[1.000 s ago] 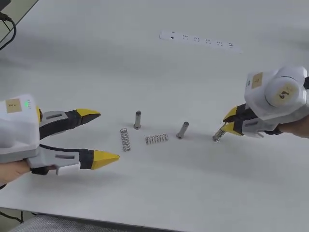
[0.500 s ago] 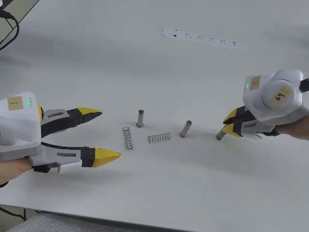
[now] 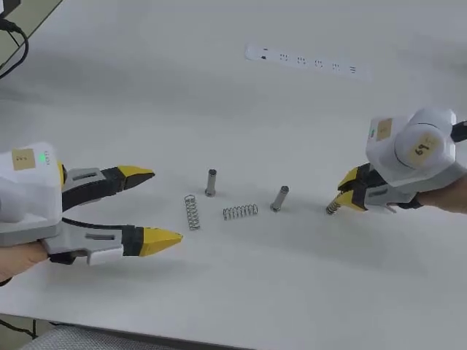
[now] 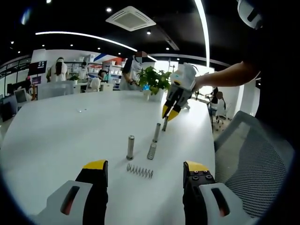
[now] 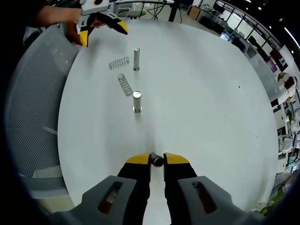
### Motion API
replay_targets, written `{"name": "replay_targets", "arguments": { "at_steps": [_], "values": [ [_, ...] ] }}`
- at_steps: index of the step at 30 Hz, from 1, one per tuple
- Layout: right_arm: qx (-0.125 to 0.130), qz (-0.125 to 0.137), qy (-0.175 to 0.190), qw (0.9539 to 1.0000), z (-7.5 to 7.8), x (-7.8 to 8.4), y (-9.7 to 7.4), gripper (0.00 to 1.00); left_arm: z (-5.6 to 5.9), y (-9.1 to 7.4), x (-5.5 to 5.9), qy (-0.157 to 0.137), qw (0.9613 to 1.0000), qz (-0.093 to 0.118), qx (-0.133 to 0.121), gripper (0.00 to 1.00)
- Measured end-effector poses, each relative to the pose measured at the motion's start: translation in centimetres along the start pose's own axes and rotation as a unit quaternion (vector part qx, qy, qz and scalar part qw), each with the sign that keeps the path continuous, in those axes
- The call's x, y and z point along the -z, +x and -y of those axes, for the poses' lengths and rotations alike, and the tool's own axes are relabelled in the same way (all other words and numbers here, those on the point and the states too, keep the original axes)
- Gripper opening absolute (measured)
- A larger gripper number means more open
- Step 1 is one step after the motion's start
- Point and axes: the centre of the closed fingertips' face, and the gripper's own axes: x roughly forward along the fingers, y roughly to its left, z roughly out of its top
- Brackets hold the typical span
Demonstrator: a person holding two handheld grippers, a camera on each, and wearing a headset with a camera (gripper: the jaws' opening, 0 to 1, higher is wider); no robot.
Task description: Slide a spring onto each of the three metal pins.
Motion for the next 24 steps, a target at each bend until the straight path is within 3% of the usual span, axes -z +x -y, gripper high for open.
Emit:
{"name": "replay_targets", "arguments": {
  "at_steps": [12, 24],
  "values": [
    [-0.004, -0.007, -0.004, 1.0000, -0.16, 0.33, 0.21, 0.10, 0.04, 0.00, -0.01, -0.001, 1.0000, 0.000, 0.002, 0.60],
    [0.005, 0.033, 0.025, 0.9991, 0.06, -0.46, -0.31, 0.18, -0.03, 0.08, -0.22, -0.002, 1.0000, 0.000, 0.003, 0.61]
  ]
}}
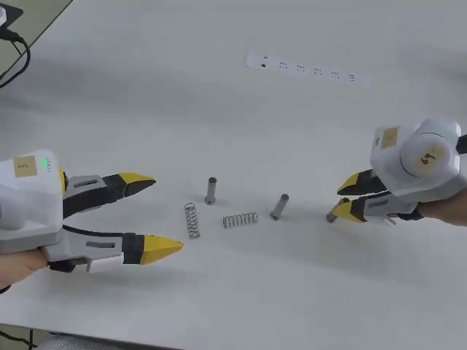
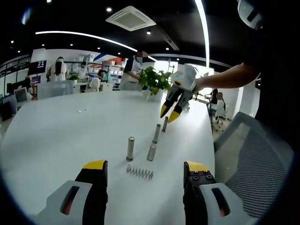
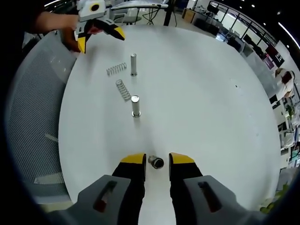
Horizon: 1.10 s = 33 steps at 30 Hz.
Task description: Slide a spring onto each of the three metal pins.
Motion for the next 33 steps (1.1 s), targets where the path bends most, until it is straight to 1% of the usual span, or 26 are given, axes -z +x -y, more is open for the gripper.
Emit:
{"name": "replay_targets", "arguments": {
  "at_steps": [2, 5, 6, 7, 9, 13, 16, 17, 18, 19, 20, 22, 25, 27, 28, 31, 33],
  "values": [
    [0.001, 0.009, 0.008, 0.9999, 0.0, -0.2, -0.1, 0.19, 0.0, 0.0, 0.0, 0.000, 1.0000, 0.000, 0.000, 0.61],
    [0.006, 0.037, 0.028, 0.9989, 0.2, -0.9, -0.4, 0.22, 0.0, -0.1, 0.0, 0.001, 1.0000, -0.001, -0.001, 0.61],
    [0.007, 0.038, 0.029, 0.9988, 0.2, -0.9, -0.6, 0.22, 0.0, -0.1, 0.0, 0.001, 1.0000, -0.002, -0.002, 0.61],
    [0.007, 0.046, 0.038, 0.9982, 0.2, -1.1, -0.7, 0.22, 0.0, -0.2, 0.0, 0.000, 1.0000, -0.002, -0.001, 0.61],
    [0.010, 0.058, 0.045, 0.9972, 0.2, -1.4, -0.8, 0.25, -0.1, -0.2, -0.1, 0.001, 1.0000, -0.003, -0.003, 0.61],
    [0.010, 0.090, 0.070, 0.9935, 0.0, -2.0, -1.3, 0.28, 0.0, -0.3, -0.2, 0.002, 1.0000, -0.003, -0.004, 0.61],
    [0.013, 0.117, 0.096, 0.9884, -0.2, -2.3, -1.7, 0.30, 0.0, -0.3, -0.3, 0.002, 1.0000, -0.002, -0.004, 0.61],
    [0.013, 0.123, 0.098, 0.9874, -0.2, -2.3, -1.8, 0.31, 0.0, -0.3, -0.4, 0.001, 1.0000, -0.003, -0.004, 0.61],
    [0.014, 0.137, 0.105, 0.9850, -0.3, -2.5, -2.0, 0.31, 0.0, -0.3, -0.4, 0.001, 1.0000, -0.003, -0.005, 0.61],
    [0.014, 0.142, 0.111, 0.9835, -0.4, -2.5, -2.2, 0.32, 0.1, -0.3, -0.4, 0.001, 1.0000, -0.003, -0.004, 0.61],
    [0.012, 0.153, 0.122, 0.9807, -0.6, -2.6, -2.4, 0.33, 0.1, -0.2, -0.5, 0.002, 1.0000, -0.003, -0.005, 0.61],
    [0.016, 0.169, 0.131, 0.9768, -0.7, -2.7, -2.9, 0.33, 0.2, -0.2, -0.6, 0.001, 1.0000, -0.002, -0.004, 0.61],
    [0.022, 0.186, 0.134, 0.9730, -0.9, -2.8, -3.5, 0.34, 0.2, -0.2, -0.6, 0.002, 1.0000, -0.003, -0.004, 0.61],
    [0.020, 0.193, 0.138, 0.9713, -1.2, -2.9, -3.8, 0.34, 0.1, -0.1, -0.7, 0.002, 1.0000, -0.003, -0.005, 0.61],
    [0.020, 0.200, 0.140, 0.9695, -1.4, -3.1, -4.1, 0.34, 0.2, -0.1, -0.7, 0.002, 1.0000, -0.003, -0.004, 0.61],
    [0.022, 0.212, 0.140, 0.9670, -1.6, -3.3, -4.5, 0.34, 0.2, -0.1, -0.9, 0.001, 1.0000, -0.001, -0.003, 0.61],
    [0.025, 0.223, 0.142, 0.9642, -1.7, -3.6, -4.8, 0.34, 0.3, -0.1, -0.9, 0.002, 1.0000, -0.001, -0.004, 0.61]
  ]
}}
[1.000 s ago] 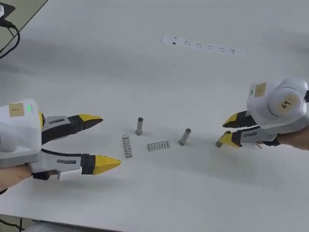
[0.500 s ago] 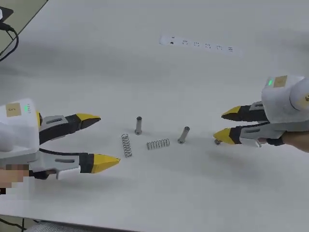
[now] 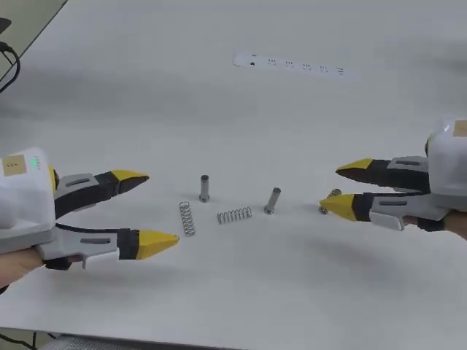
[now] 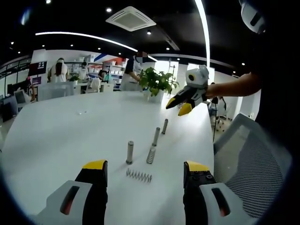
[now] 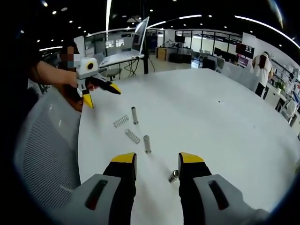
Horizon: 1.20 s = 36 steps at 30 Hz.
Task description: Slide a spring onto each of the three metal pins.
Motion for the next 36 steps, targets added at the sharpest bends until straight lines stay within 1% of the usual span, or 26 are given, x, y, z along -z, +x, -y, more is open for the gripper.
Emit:
{"name": "replay_targets", "arguments": {
  "at_steps": [4, 7, 9, 16, 18, 21, 22, 24, 30, 36],
  "values": [
    [-0.001, 0.024, 0.008, 0.9997, -0.6, -0.5, -0.6, 0.34, 0.2, -0.1, -0.3, 0.001, 1.0000, 0.002, 0.002, 0.61],
    [-0.002, 0.035, 0.016, 0.9993, -1.1, -0.6, -1.0, 0.34, 0.3, -0.1, -0.4, 0.000, 1.0000, 0.003, 0.001, 0.61],
    [-0.003, 0.037, 0.019, 0.9991, -1.5, -0.5, -1.3, 0.34, 0.3, -0.1, -0.4, -0.001, 1.0000, 0.004, 0.001, 0.61],
    [-0.005, 0.029, 0.020, 0.9994, -2.7, 0.7, -2.3, 0.33, 0.5, -0.1, -0.5, -0.002, 1.0000, 0.006, 0.003, 0.61],
    [-0.006, 0.029, 0.026, 0.9992, -3.0, 1.0, -2.4, 0.33, 0.5, -0.2, -0.6, -0.003, 1.0000, 0.007, 0.003, 0.61],
    [-0.007, 0.025, 0.026, 0.9993, -3.4, 1.4, -2.5, 0.33, 0.6, -0.3, -0.5, -0.002, 1.0000, 0.006, 0.004, 0.61],
    [-0.010, 0.021, 0.032, 0.9992, -3.7, 1.6, -2.4, 0.32, 0.6, -0.3, -0.4, -0.003, 1.0000, 0.006, 0.004, 0.61],
    [-0.013, 0.017, 0.026, 0.9994, -4.1, 1.8, -2.3, 0.32, 0.6, -0.4, -0.4, -0.004, 1.0000, 0.005, 0.004, 0.61],
    [-0.019, 0.014, 0.018, 0.9996, -4.5, 1.5, -2.3, 0.30, 0.7, -0.5, -0.4, -0.004, 1.0000, 0.005, 0.004, 0.61],
    [-0.032, -0.004, -0.007, 0.9995, -4.9, 0.9, -1.5, 0.28, 0.8, -0.4, -0.5, -0.004, 0.9999, 0.006, 0.007, 0.61]
  ]
}}
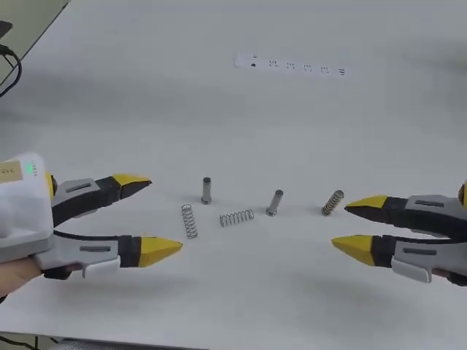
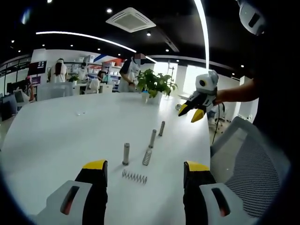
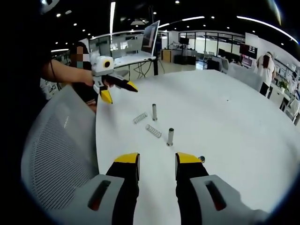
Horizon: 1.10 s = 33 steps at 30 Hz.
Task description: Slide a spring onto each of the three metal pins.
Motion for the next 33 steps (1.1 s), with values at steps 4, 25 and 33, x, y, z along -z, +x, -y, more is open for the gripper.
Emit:
{"name": "replay_targets", "arguments": {
  "at_steps": [4, 25, 33],
  "values": [
    [-0.013, -0.011, -0.019, 0.9997, -0.3, -0.6, 1.0, 0.27, 0.0, -0.1, 0.0, -0.001, 1.0000, 0.000, 0.001, 0.61],
    [-0.081, -0.075, -0.179, 0.9775, -1.6, -4.2, 6.6, 0.24, 0.2, -0.5, 0.3, -0.007, 1.0000, 0.002, -0.002, 0.61],
    [-0.097, -0.112, -0.238, 0.9601, -2.0, -4.1, 9.2, 0.23, 0.1, -0.7, 0.4, -0.010, 0.9999, 0.003, -0.006, 0.60]
  ]
}}
